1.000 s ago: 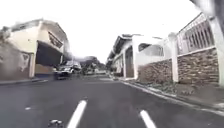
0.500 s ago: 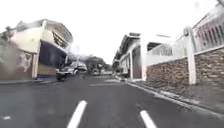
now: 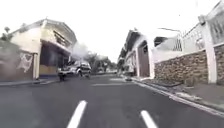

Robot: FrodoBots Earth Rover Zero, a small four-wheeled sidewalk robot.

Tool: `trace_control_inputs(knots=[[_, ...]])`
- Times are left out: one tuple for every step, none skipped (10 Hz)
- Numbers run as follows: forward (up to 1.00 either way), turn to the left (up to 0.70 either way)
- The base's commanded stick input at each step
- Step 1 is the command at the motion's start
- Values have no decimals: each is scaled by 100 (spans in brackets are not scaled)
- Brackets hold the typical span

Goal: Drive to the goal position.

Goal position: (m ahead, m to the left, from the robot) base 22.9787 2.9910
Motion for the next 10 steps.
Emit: trace_control_inputs(knots=[[100, -40], [100, -32], [100, 0], [100, 4], [100, 4], [100, 4], [100, 15], [100, 12], [100, 3], [100, 0]])
